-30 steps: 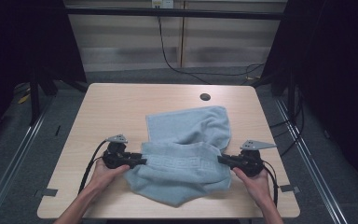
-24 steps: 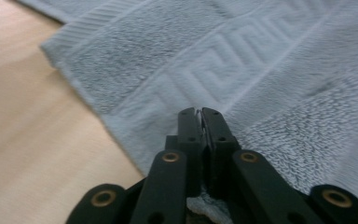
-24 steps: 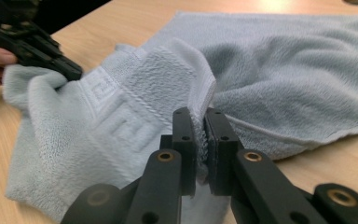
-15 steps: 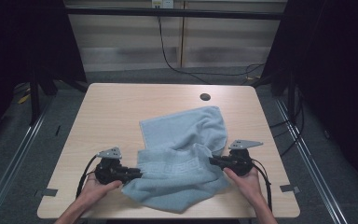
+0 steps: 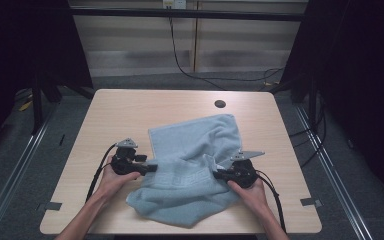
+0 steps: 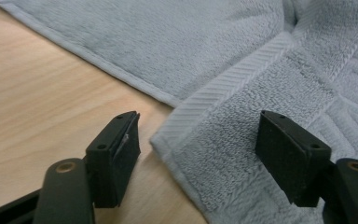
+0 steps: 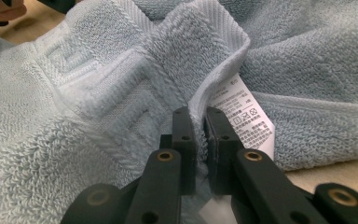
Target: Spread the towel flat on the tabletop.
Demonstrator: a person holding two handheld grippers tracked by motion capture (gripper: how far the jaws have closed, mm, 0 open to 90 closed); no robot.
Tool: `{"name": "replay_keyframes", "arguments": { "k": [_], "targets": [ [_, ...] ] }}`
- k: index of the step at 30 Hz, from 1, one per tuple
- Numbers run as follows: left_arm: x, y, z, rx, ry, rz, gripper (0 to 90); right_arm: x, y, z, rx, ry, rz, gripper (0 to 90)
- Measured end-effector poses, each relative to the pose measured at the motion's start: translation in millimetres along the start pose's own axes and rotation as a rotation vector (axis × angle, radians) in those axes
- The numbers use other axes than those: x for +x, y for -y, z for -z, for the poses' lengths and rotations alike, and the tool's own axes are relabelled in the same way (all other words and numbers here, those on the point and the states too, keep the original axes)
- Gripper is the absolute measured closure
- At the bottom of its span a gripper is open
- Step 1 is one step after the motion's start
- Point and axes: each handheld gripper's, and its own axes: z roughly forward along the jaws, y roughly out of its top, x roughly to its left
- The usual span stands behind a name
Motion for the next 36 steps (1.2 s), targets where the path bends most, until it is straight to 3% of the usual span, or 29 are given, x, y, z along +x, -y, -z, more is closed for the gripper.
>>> {"name": "replay_keyframes", "arguments": {
  "k": [4,8,11,15,21,22,24,27,30,32,34,36],
  "targets": [
    [-6.7,0.5,-1.3,0.010,0.009,-0.033,42.3,0.2,0.4,0.0,-0.001,0.000,-0.002,84.0],
    [-11.9,2.1,-0.5,0.020,0.029,-0.070,69.7,-0.1,0.7,0.9,-0.003,-0.006,-0.005,84.0],
    [-9.9,4.0,3.7,0.000,0.041,-0.049,79.3,0.4,1.2,3.4,-0.006,-0.009,-0.011,84.0],
    [-8.1,3.5,18.7,-0.071,0.067,-0.009,80.8,0.1,-0.5,13.6,-0.044,-0.004,-0.022,84.1],
    [-16.6,-4.1,45.1,-0.206,0.114,-0.010,82.4,-0.7,-7.6,40.2,-0.130,0.004,-0.025,84.1],
    [-19.7,-6.3,50.6,-0.228,0.101,-0.022,82.5,-1.5,-9.8,46.7,-0.149,0.008,-0.027,84.1],
    [-24.5,-11.8,64.1,-0.268,0.115,-0.036,82.5,-2.5,-15.4,62.6,-0.186,0.025,-0.028,84.1],
    [-32.1,-18.7,82.5,-0.292,0.102,-0.071,82.5,-2.0,-26.0,85.3,-0.219,0.047,-0.015,84.2],
    [-40.4,-21.0,103.9,-0.340,0.141,-0.083,82.5,3.1,-33.9,108.2,-0.269,0.053,0.005,84.2],
    [-49.5,-13.7,112.8,-0.339,0.161,-0.112,82.5,12.4,-32.3,122.2,-0.295,0.037,0.020,84.2],
    [-58.5,2.7,112.1,-0.320,0.168,-0.129,82.4,21.0,-23.8,126.8,-0.276,0.029,0.044,84.1],
    [-64.6,21.6,106.6,-0.312,0.182,-0.106,82.4,30.3,-5.2,125.5,-0.239,0.005,0.046,84.1]
  ]
}}
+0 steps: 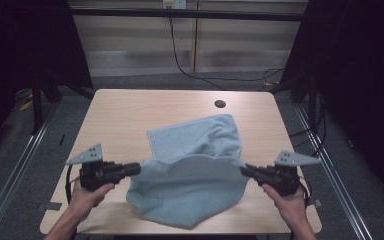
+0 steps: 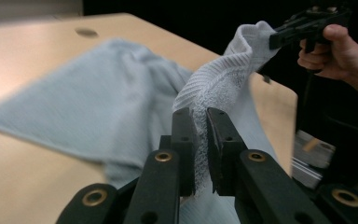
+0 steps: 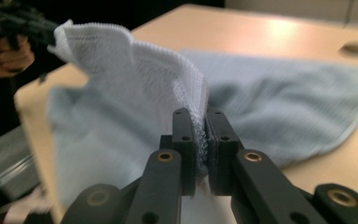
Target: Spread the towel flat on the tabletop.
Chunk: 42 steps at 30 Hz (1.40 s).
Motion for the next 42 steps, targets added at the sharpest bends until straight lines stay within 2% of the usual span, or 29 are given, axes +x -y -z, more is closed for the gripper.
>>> {"name": "replay_keyframes", "arguments": {
  "k": [2,4,5,7,9,10,11,12,14,15,17,19,20,21,22,23,24,25,26,27,29,31,32,36,38,39,40,41,42],
  "targets": [
    [-8.2,22.5,-2.6,0.029,0.010,0.014,82.4,8.4,25.1,-1.0,0.046,-0.031,-0.018,84.0],
    [-15.9,37.1,-3.7,0.092,0.029,0.020,82.2,18.8,52.0,-3.1,0.113,-0.032,-0.018,83.9],
    [-21.4,41.4,-2.7,0.111,0.033,0.005,82.2,21.9,59.3,-3.0,0.130,-0.039,-0.020,83.9],
    [-30.6,49.3,1.1,0.127,0.065,0.022,81.8,30.5,74.5,0.3,0.150,-0.039,-0.024,83.4],
    [-37.2,56.1,6.1,0.132,0.058,0.017,81.1,36.2,80.5,5.7,0.156,-0.048,-0.016,81.0],
    [-39.3,58.5,9.8,0.118,0.071,0.028,80.0,38.5,82.5,8.8,0.159,-0.055,-0.012,77.6],
    [-40.6,58.5,12.4,0.110,0.084,0.037,77.3,41.7,83.2,12.7,0.167,-0.045,0.001,72.1],
    [-41.3,57.0,16.5,0.085,0.081,0.033,74.5,43.4,82.0,16.5,0.167,-0.029,0.017,68.9],
    [-38.9,51.5,22.2,0.051,0.116,0.046,70.0,44.3,76.5,24.1,0.137,-0.042,0.016,67.3],
    [-35.9,48.2,24.8,0.031,0.096,0.039,69.0,44.4,71.9,27.8,0.114,-0.035,0.015,64.8],
    [-22.4,41.3,24.5,0.015,0.077,0.060,62.2,41.9,60.9,32.2,0.071,-0.030,0.008,62.4],
    [-9.6,35.9,18.5,0.030,0.041,0.074,59.4,38.4,52.8,29.7,0.055,-0.017,0.006,60.5],
    [0.0,32.8,12.5,0.056,0.028,0.085,57.9,35.2,48.7,25.4,0.053,-0.020,-0.001,59.4],
    [8.3,30.7,5.4,0.066,-0.010,0.102,56.2,31.7,44.8,19.0,0.050,-0.028,-0.003,59.1],
    [19.0,28.1,-5.3,0.099,-0.028,0.111,55.0,28.1,40.9,10.8,0.059,-0.035,0.001,59.0],
    [27.0,26.8,-14.8,0.130,-0.018,0.130,54.6,23.2,36.2,-2.1,0.068,-0.040,-0.006,59.9],
    [31.8,26.5,-23.4,0.144,-0.040,0.134,54.0,19.3,32.4,-13.6,0.079,-0.045,-0.011,60.3],
    [34.3,26.5,-29.8,0.158,-0.035,0.136,54.7,16.0,28.3,-25.8,0.095,-0.055,-0.003,61.2],
    [36.6,26.9,-38.2,0.189,-0.003,0.136,54.8,14.0,25.3,-35.3,0.104,-0.064,0.004,61.7],
    [35.4,28.0,-45.7,0.206,-0.007,0.119,54.1,11.3,21.5,-47.7,0.115,-0.073,0.003,62.0],
    [32.0,30.0,-51.9,0.231,0.026,0.108,50.6,5.8,13.9,-75.1,0.156,-0.099,0.008,60.9],
    [23.6,32.2,-55.6,0.265,-0.006,0.084,48.2,3.6,9.3,-94.5,0.201,-0.132,0.009,58.2],
    [20.0,33.6,-56.5,0.281,0.001,0.074,47.6,4.6,7.3,-107.0,0.237,-0.134,0.024,57.1],
    [5.4,38.2,-50.9,0.306,0.049,0.043,48.1,10.7,10.9,-136.1,0.355,-0.132,0.049,51.9],
    [-1.1,40.9,-45.0,0.310,0.108,0.046,50.4,14.9,16.5,-140.7,0.391,-0.132,0.052,52.1],
    [-2.9,43.3,-42.5,0.315,0.137,0.057,51.1,16.9,19.3,-140.4,0.396,-0.131,0.058,56.7],
    [-4.6,45.7,-40.9,0.321,0.164,0.061,51.7,19.0,21.4,-138.2,0.399,-0.141,0.059,65.6],
    [-5.3,46.6,-40.2,0.324,0.177,0.059,52.3,21.3,22.8,-135.0,0.401,-0.154,0.056,75.1],
    [-4.9,45.5,-38.8,0.308,0.174,0.056,53.3,23.0,23.7,-132.0,0.395,-0.166,0.059,80.1]
  ]
}}
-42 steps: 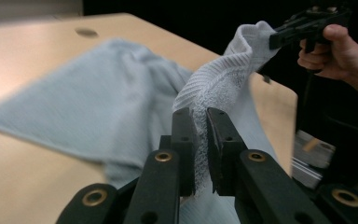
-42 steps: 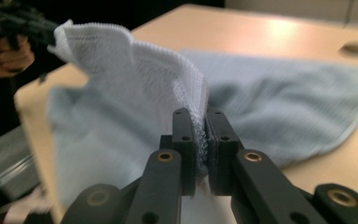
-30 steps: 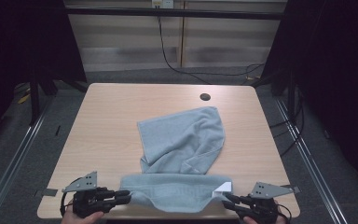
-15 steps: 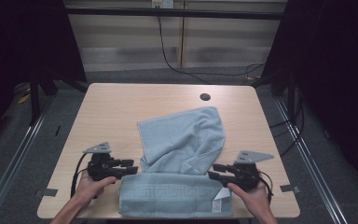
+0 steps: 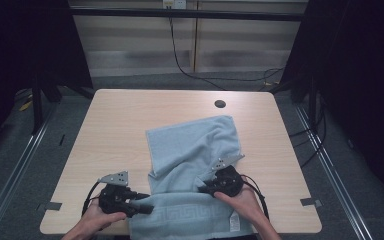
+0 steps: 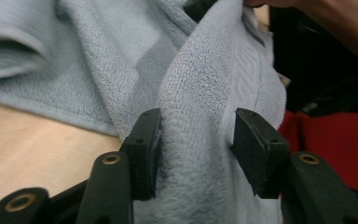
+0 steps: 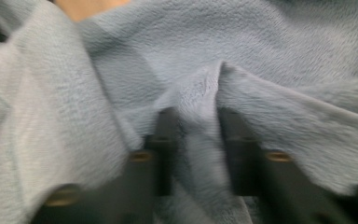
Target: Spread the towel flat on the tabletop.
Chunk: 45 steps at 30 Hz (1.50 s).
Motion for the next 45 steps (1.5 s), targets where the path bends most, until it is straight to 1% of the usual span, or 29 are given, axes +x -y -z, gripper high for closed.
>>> {"name": "replay_keyframes", "arguments": {
  "k": [1,3,4,5,6,7,8,10,11,12,13,14,15,18,21,23,27,29,30,32,33,35,36,37,38,41,42,44,45],
  "targets": [
    [1.3,-1.9,1.7,-0.021,0.001,0.008,53.5,4.6,2.7,4.4,-0.012,-0.003,0.001,84.0],
    [9.6,-9.4,7.7,-0.101,0.013,0.040,53.4,9.6,6.4,11.5,-0.028,0.006,0.003,85.8],
    [17.1,-15.1,9.9,-0.143,-0.004,0.069,54.8,12.1,8.8,16.6,-0.040,0.014,-0.003,86.1],
    [23.2,-19.6,9.2,-0.159,-0.040,0.092,56.2,14.4,12.0,23.0,-0.059,0.019,-0.016,86.2],
    [29.7,-24.1,6.5,-0.155,-0.072,0.097,57.4,16.0,14.5,28.0,-0.074,0.017,-0.021,86.3],
    [34.2,-27.0,2.7,-0.147,-0.084,0.101,58.4,17.4,17.0,33.0,-0.081,0.020,-0.018,86.3],
    [40.1,-30.6,-4.1,-0.120,-0.091,0.099,58.9,18.4,18.9,36.3,-0.089,0.024,-0.020,86.3],
    [49.7,-34.9,-24.0,-0.028,-0.074,0.112,58.3,19.3,25.6,45.4,-0.102,0.028,-0.050,86.4],
    [50.3,-35.2,-29.9,-0.006,-0.096,0.101,57.4,19.4,28.9,49.0,-0.109,0.038,-0.046,86.3],
    [50.0,-35.2,-36.3,0.019,-0.110,0.085,57.5,19.9,31.3,52.1,-0.110,0.043,-0.059,86.4],
    [47.9,-34.9,-41.8,0.055,-0.112,0.064,58.7,19.7,34.8,56.3,-0.116,0.047,-0.064,86.4],
    [45.4,-34.1,-44.7,0.078,-0.137,0.047,59.4,19.7,39.4,62.5,-0.130,0.060,-0.075,86.4],
    [42.7,-32.8,-45.7,0.084,-0.143,0.021,60.1,19.3,42.4,66.4,-0.139,0.060,-0.088,86.4],
    [36.9,-29.0,-46.1,0.074,-0.172,0.007,61.7,17.3,55.2,82.0,-0.170,0.088,-0.114,86.3],
    [30.6,-26.0,-44.9,0.082,-0.203,-0.029,61.8,14.5,68.5,96.7,-0.194,0.132,-0.151,86.4],
    [27.4,-22.6,-41.5,0.085,-0.217,-0.034,62.0,13.4,76.3,108.4,-0.209,0.167,-0.171,86.5],
    [26.4,-15.6,-33.4,0.074,-0.221,-0.019,62.3,6.2,92.0,131.3,-0.253,0.215,-0.230,86.4],
    [26.2,-13.7,-30.6,0.073,-0.227,-0.012,63.1,1.0,98.5,132.9,-0.241,0.207,-0.252,86.1],
    [26.2,-13.7,-29.7,0.077,-0.232,-0.020,63.3,0.0,100.4,131.2,-0.227,0.226,-0.258,85.9],
    [25.8,-12.7,-25.5,0.091,-0.289,-0.043,67.6,-1.1,102.4,126.6,-0.206,0.245,-0.261,83.3],
    [27.7,-11.3,-21.5,0.085,-0.292,-0.024,67.1,-1.4,103.7,123.3,-0.196,0.233,-0.268,81.6],
    [31.8,-6.9,-12.8,0.068,-0.307,0.009,65.2,-0.2,105.2,116.7,-0.172,0.172,-0.252,76.5],
    [33.3,-5.6,-9.4,0.055,-0.319,0.038,63.9,2.9,105.7,111.2,-0.146,0.171,-0.230,71.4],
    [34.6,-5.5,-7.0,0.050,-0.309,0.060,60.9,4.6,105.4,107.4,-0.129,0.185,-0.224,66.2],
    [34.4,-5.8,-6.0,0.033,-0.292,0.063,59.8,5.2,104.4,105.1,-0.127,0.191,-0.230,63.2],
    [28.0,-11.7,-8.0,-0.009,-0.222,0.053,58.9,1.6,99.4,107.3,-0.169,0.207,-0.239,57.3],
    [25.4,-14.1,-10.5,-0.011,-0.213,0.050,58.6,-0.6,95.6,110.1,-0.192,0.224,-0.242,55.7],
    [21.8,-17.4,-18.1,-0.010,-0.171,0.059,57.3,-3.7,88.9,112.9,-0.217,0.233,-0.237,54.4],
    [19.2,-18.8,-23.7,0.011,-0.180,0.042,56.3,-6.0,84.6,112.2,-0.230,0.225,-0.228,54.3]
  ]
}}
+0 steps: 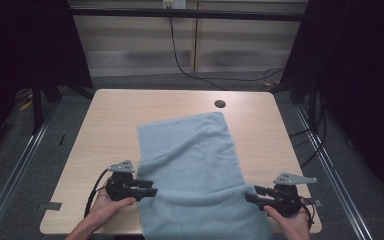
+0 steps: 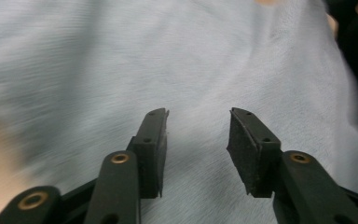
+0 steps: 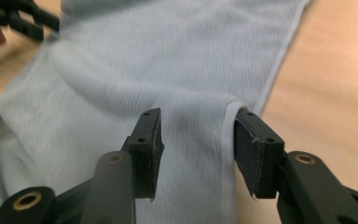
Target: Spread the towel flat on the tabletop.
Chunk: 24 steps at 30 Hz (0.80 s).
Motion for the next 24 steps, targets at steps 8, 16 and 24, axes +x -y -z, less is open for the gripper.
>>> {"name": "replay_keyframes", "arguments": {
  "k": [8,16,24],
  "targets": [
    [5.4,6.4,-7.5,0.037,-0.041,-0.016,57.9,0.7,-27.8,-35.7,0.025,0.054,0.073,52.2],
    [-3.3,19.6,9.3,0.037,-0.015,-0.015,54.7,-2.0,-35.1,-41.6,0.032,-0.019,0.097,57.3],
    [17.9,11.9,7.0,0.004,-0.126,0.040,54.8,-12.0,-19.6,-75.3,0.163,0.002,0.156,56.9]
  ]
}}
